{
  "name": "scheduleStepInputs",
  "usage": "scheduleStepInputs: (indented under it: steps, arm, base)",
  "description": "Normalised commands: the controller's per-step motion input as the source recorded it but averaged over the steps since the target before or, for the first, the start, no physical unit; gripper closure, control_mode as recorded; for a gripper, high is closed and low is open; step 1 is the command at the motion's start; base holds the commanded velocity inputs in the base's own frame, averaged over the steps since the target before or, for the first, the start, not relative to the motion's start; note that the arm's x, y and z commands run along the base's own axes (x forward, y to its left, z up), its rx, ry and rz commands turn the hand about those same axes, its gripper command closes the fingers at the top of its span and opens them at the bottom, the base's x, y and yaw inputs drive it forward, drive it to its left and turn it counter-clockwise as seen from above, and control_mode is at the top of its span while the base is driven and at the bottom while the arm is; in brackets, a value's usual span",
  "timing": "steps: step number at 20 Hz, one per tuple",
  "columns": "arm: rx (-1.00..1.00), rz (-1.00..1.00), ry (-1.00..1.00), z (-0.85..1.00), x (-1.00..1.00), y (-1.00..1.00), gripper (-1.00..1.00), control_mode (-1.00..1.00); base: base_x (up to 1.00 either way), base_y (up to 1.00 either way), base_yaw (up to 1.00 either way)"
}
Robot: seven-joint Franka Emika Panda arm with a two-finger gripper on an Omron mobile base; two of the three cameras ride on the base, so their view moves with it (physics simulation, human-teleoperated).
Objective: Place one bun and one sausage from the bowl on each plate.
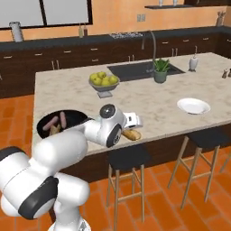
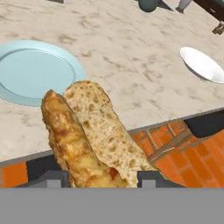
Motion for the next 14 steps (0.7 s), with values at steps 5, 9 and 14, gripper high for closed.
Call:
scheduleStepInputs:
  steps: [5, 9, 14]
  arm:
    - [0.00, 0.00, 0.00, 0.00, 0.00, 0.00, 1.00, 1.00]
    - [0.00, 0.24, 0.21, -0.12, 0.69, 0.56, 1.00, -1.00]
    - [-0.01, 0.05, 0.23, -0.09, 1.00, 0.24, 1.00, -1.00]
  base:
    - [0.52, -0.15, 0.57]
    - [0.12, 0.06, 0.13]
    - [0.00, 0.00, 0.00]
